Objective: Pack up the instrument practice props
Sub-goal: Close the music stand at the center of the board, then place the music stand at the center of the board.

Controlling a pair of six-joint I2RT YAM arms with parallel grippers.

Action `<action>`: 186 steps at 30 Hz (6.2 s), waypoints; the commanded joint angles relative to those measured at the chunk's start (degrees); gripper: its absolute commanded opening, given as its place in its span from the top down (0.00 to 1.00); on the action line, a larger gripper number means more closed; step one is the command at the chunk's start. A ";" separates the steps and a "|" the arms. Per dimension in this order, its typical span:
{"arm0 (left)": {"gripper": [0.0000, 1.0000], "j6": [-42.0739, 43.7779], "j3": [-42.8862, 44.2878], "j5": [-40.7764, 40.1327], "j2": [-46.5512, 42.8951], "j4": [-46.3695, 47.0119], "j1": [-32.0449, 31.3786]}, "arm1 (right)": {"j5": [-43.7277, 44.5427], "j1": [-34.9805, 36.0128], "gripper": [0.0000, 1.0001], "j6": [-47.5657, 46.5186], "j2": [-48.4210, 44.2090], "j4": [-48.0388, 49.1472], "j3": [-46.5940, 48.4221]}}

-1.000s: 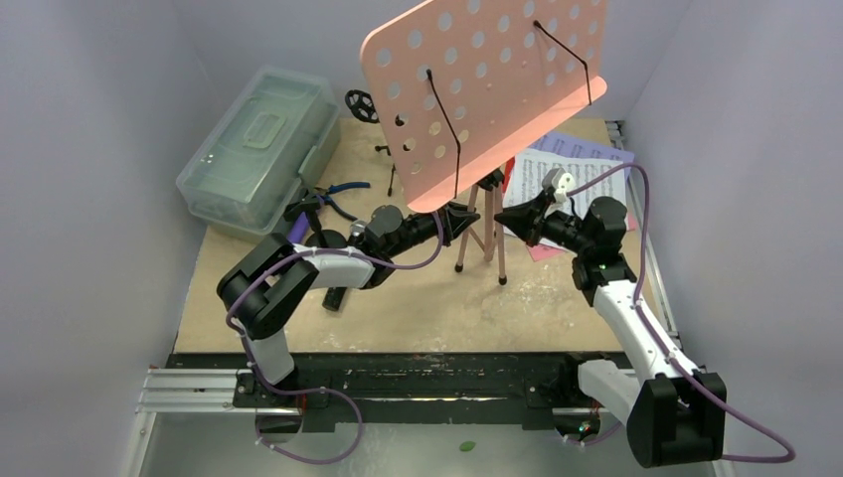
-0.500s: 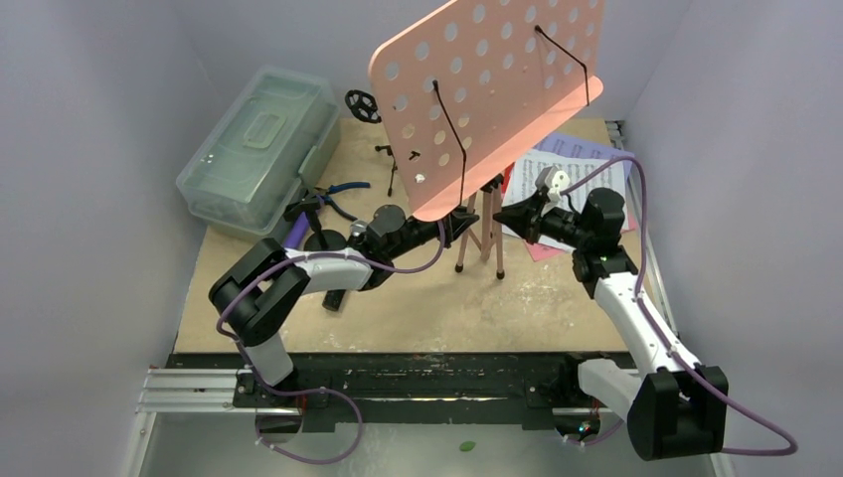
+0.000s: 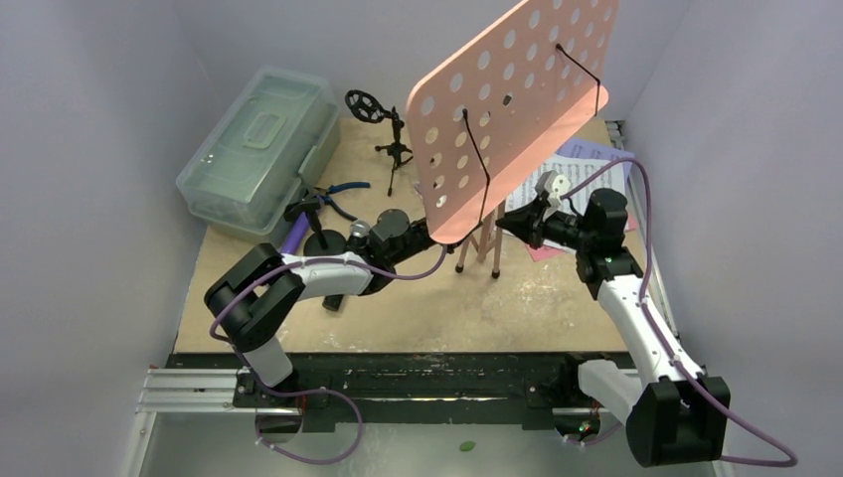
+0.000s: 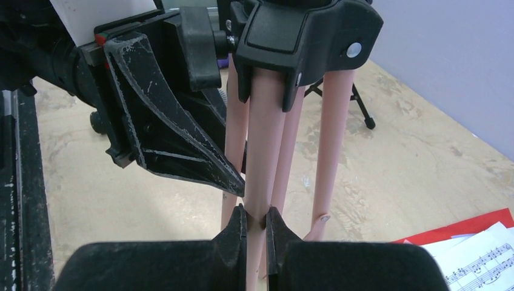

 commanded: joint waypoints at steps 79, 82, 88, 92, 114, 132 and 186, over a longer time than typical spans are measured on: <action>0.58 -98.53 1.52 -46.08 -9.08 -0.50 -16.17 | 1.60 -0.94 1.00 -2.48 2.05 -9.76 -1.02; 0.54 -93.52 -1.69 -46.76 -13.53 -3.43 -16.17 | 1.53 -1.11 1.00 -2.59 2.07 -9.76 -1.01; 0.52 -78.89 -5.81 -47.59 -21.49 -11.94 -16.17 | 1.46 -1.26 1.00 -2.70 2.14 -9.80 -0.99; 0.55 -56.21 -6.13 -47.27 -24.19 -11.89 -16.08 | 1.34 -1.27 1.00 -2.71 2.19 -9.76 -0.99; 0.97 -37.59 7.49 -31.03 -15.10 -14.15 -10.11 | 0.90 -1.37 1.00 -2.76 2.49 -9.50 -1.06; 1.00 -36.00 5.86 -34.31 -17.56 -11.65 -10.11 | 0.99 -1.37 1.00 -2.80 2.80 -9.41 -1.15; 1.00 -36.98 6.82 -29.40 -11.84 -18.42 -10.11 | 0.46 -1.35 1.00 -3.16 3.53 -9.50 -1.16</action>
